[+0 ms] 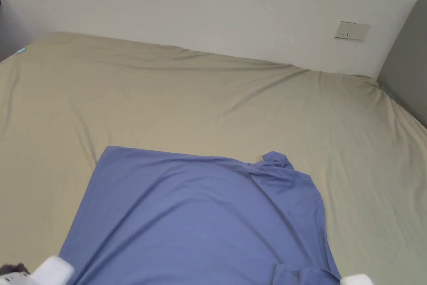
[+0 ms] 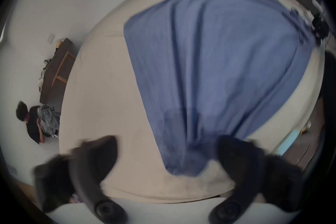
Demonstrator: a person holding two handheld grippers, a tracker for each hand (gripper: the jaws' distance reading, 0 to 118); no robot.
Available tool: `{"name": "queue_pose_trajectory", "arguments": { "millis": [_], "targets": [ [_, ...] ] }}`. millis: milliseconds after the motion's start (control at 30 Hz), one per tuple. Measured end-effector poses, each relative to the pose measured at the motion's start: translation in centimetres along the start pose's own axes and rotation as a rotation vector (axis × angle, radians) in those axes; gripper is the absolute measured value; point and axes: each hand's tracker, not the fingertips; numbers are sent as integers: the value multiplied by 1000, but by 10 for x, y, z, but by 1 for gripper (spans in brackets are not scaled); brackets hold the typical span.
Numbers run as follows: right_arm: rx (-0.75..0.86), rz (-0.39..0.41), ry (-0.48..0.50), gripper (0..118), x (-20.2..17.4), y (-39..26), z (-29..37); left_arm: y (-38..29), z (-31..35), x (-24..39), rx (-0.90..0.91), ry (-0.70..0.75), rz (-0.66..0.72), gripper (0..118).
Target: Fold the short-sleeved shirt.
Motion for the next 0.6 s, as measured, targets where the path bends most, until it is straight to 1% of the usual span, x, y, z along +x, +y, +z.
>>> {"name": "queue_pose_trajectory", "arguments": {
  "millis": [67, 133, 167, 267, 300, 333, 367, 400, 433, 467, 500, 533, 567, 600],
  "targets": [
    [150, -57, 22, 108, 7, 22, 37, 23, 29, -7, 155, -8, 90, 115],
    [319, -73, 12, 108, 6, 45, 78, 53, 59, -15, 288, 33, 168, 115],
    [424, -79, 2, 108, 4, 57, 103, 67, 78, -18, 385, 47, 210, 115],
    [695, -100, -16, 108, -14, 80, 168, 105, 142, -21, 646, 90, 332, 115],
    [759, -109, -19, 108, -22, 86, 185, 113, 159, -20, 717, 107, 365, 114],
    [806, -119, -15, 108, -31, 90, 203, 120, 176, -18, 780, 121, 384, 111],
    [847, -117, -8, 107, -40, 93, 217, 127, 191, -15, 839, 139, 393, 105],
    [890, -118, -12, 106, -50, 94, 230, 131, 203, -10, 874, 182, 396, 95],
    [925, -129, -30, 105, -59, 96, 238, 133, 212, -5, 906, 218, 396, 75],
    [966, -125, -43, 102, -69, 95, 246, 135, 219, 2, 937, 266, 391, 58],
    [996, -105, -45, 96, -76, 94, 251, 138, 224, 8, 952, 305, 391, 43],
    [1024, -85, -50, 77, -85, 92, 256, 138, 229, 15, 969, 348, 388, 29],
    [1042, -65, -64, 53, -93, 92, 258, 137, 232, 21, 993, 356, 377, 23],
    [1053, -47, -83, 25, -100, 91, 260, 136, 234, 26, 1010, 357, 366, 19]
  ]
}}
